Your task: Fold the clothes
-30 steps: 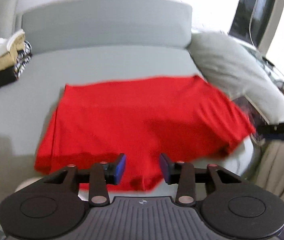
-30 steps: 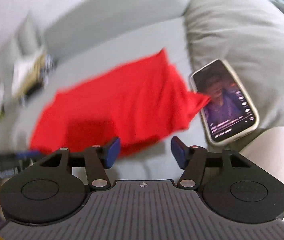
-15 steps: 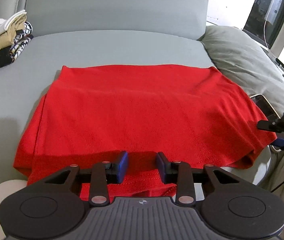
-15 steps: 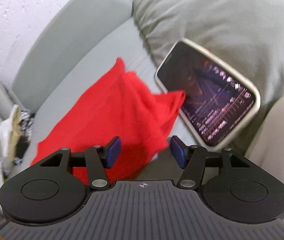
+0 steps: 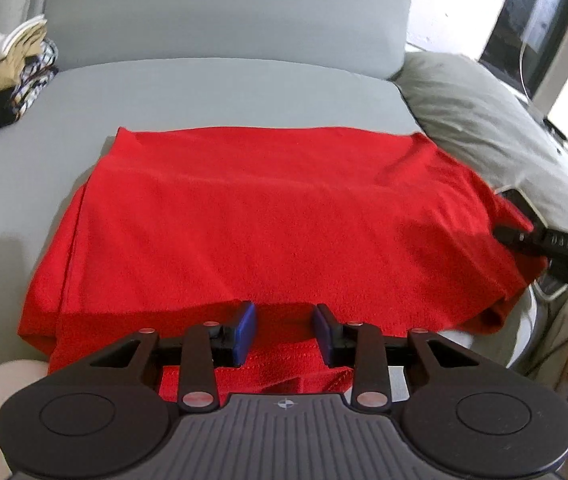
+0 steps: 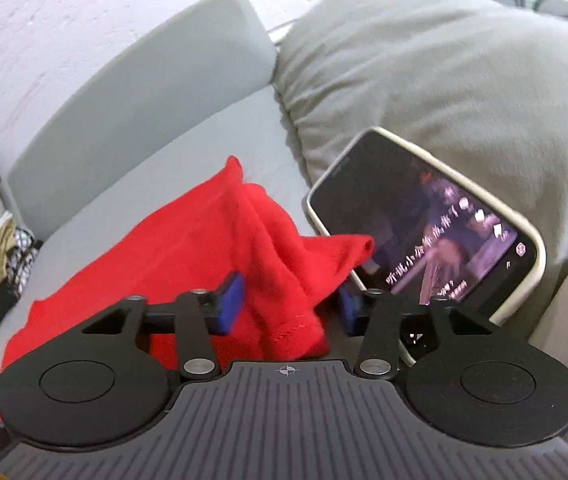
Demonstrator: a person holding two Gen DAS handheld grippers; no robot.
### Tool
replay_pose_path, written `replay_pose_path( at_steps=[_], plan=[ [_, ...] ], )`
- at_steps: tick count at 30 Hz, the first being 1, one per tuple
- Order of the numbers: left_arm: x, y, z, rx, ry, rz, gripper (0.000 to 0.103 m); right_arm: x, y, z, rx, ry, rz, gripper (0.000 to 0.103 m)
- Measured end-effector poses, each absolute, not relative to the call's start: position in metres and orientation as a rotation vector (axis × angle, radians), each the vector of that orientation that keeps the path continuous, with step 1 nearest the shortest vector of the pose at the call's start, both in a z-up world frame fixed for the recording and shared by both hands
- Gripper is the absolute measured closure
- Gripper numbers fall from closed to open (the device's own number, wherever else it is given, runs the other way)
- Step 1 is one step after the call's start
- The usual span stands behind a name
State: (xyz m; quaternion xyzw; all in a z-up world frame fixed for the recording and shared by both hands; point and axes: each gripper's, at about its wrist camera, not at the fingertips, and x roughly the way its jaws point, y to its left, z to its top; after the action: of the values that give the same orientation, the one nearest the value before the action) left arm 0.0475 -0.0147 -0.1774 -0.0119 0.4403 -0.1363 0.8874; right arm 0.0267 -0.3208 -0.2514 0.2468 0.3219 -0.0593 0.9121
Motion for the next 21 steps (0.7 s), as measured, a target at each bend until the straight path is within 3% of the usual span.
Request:
replay_pose_path(
  at_steps=[1, 10, 17, 21],
  plan=[
    [0.048, -0.016, -0.177, -0.005, 0.919, -0.289, 0.071, 0.027, -0.319, -0.248, 0.496, 0.66, -0.093, 0.088],
    [0.045, 0.009, -0.156, -0.076, 0.931, -0.258, 0.066, 0.052, -0.28, -0.194, 0.231, 0.767, -0.138, 0.089],
    [0.008, 0.099, -0.104, -0.295, 0.746, -0.067, 0.064, 0.06, -0.166, -0.127, -0.148, 0.658, 0.036, 0.09],
    [-0.013, 0.146, -0.092, -0.369, 0.682, 0.073, 0.064, 0.047, -0.081, -0.115, -0.273, 0.603, 0.244, 0.089]
  ],
)
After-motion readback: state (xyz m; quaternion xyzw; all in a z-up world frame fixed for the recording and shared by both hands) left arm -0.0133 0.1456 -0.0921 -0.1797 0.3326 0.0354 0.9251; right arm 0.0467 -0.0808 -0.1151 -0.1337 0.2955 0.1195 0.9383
